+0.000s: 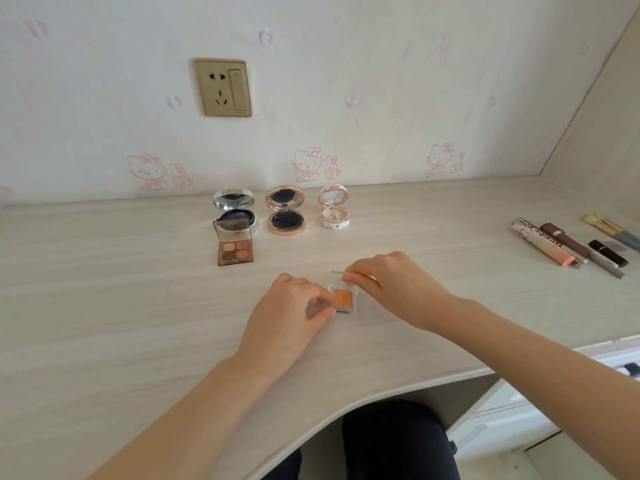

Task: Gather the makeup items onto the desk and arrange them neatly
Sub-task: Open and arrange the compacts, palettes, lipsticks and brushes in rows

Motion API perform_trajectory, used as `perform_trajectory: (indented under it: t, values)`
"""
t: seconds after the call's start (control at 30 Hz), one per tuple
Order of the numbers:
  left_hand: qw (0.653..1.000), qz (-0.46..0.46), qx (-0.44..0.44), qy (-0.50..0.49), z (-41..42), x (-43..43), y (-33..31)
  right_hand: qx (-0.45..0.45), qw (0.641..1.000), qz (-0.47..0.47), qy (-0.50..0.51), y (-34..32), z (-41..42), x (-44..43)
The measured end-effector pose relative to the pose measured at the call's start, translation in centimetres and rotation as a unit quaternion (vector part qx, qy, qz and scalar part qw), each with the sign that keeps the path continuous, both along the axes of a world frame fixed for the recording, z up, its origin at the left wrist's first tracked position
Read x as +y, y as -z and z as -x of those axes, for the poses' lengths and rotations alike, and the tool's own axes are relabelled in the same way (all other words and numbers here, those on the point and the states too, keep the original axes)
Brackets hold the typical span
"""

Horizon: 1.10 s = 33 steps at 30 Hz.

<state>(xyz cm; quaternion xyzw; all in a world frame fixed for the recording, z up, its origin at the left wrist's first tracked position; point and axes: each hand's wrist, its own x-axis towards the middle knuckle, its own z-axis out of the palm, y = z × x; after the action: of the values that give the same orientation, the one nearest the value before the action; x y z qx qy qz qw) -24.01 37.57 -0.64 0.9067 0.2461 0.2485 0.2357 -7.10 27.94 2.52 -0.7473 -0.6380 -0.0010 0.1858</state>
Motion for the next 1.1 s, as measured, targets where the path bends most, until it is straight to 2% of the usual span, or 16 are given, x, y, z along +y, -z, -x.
perform_trajectory:
  t: [0.27,0.8,1.1]
  values:
    - [0.998,-0.052,-0.033,0.010,-0.3,0.4,0.9,-0.025,0.999,-0.001,-0.020,0.1,0.0,0.8]
    - [0.998,-0.053,-0.044,0.011,-0.2,0.3,1.4,0.091,0.995,0.027,0.005,-0.1,0.0,1.4]
    - [0.997,-0.062,-0.049,0.010,-0.2,0.2,1.3,0.057,0.990,-0.025,0.127,2.2,1.5,-1.7]
